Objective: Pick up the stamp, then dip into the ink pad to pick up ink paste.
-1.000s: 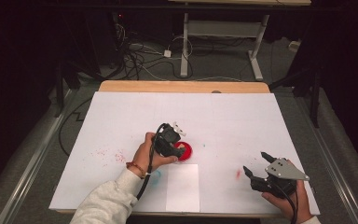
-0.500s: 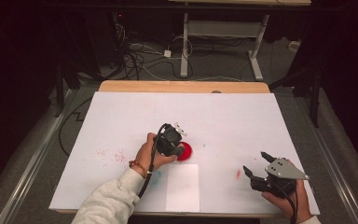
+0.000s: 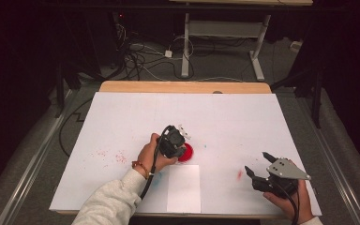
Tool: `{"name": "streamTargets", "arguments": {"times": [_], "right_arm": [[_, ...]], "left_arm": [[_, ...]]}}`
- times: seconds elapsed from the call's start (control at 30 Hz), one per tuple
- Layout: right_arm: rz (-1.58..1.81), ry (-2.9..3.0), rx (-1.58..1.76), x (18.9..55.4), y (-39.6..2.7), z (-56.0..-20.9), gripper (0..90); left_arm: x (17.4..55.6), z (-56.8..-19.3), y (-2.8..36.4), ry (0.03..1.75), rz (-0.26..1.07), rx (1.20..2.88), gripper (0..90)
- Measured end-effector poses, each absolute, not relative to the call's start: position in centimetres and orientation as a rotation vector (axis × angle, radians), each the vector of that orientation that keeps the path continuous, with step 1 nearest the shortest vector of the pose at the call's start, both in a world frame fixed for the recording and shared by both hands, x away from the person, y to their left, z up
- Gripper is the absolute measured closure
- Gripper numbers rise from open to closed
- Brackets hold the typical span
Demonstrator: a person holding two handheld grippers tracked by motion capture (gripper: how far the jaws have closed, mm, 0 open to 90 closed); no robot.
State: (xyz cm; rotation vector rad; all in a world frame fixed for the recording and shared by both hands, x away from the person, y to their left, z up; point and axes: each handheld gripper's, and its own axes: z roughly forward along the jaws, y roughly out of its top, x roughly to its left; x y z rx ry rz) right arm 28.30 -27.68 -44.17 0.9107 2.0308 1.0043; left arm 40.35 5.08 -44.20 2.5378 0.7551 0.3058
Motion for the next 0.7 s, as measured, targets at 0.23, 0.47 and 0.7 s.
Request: {"name": "streamTargets", "arguments": {"times": [0.23, 0.47, 0.7], "right_arm": [[1.002, 2.022, 0.919, 28.3, -27.7, -44.1, 24.3], [1.003, 2.025, 0.92, 28.3, -27.7, -44.2, 24.3], [1.004, 2.021, 0.912, 28.3, -27.6, -44.1, 24.3]], "left_arm": [[40.3, -43.8, 5.4, 0.736, 0.303, 2.522, 73.4], [39.8, -42.2, 6.3, 0.723, 0.305, 2.466, 73.4], [39.0, -40.2, 7.3, 0.679, 0.308, 2.423, 73.4]]}}
